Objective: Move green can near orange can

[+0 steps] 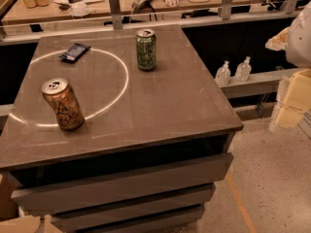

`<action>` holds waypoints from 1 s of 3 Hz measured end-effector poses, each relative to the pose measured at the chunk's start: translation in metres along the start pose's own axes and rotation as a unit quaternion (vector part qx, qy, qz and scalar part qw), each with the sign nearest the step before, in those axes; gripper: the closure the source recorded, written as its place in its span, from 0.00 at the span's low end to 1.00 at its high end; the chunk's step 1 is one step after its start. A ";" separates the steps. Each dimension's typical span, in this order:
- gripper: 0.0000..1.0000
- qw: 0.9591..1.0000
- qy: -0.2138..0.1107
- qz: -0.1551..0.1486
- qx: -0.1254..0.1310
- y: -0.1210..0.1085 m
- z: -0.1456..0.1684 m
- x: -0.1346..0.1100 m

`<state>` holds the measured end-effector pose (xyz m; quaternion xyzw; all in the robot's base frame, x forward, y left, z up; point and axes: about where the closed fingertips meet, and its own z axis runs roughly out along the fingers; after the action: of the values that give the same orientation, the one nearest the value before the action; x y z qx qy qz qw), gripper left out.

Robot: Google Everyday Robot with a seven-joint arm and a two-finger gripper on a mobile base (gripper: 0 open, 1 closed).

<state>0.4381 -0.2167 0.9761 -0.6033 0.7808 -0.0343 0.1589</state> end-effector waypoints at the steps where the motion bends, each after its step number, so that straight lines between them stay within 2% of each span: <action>1: 0.00 1.000 0.000 0.000 0.000 0.000 0.000 0.000; 2: 0.00 0.999 -0.040 0.011 -0.001 -0.007 0.003 -0.006; 3: 0.00 0.987 -0.153 0.040 0.000 -0.040 0.024 -0.020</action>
Offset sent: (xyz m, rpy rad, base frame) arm 0.0553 0.0184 0.0079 0.5487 -0.0871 -0.0043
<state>0.4870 -0.2048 0.9670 -0.5702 0.7705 0.0651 0.2775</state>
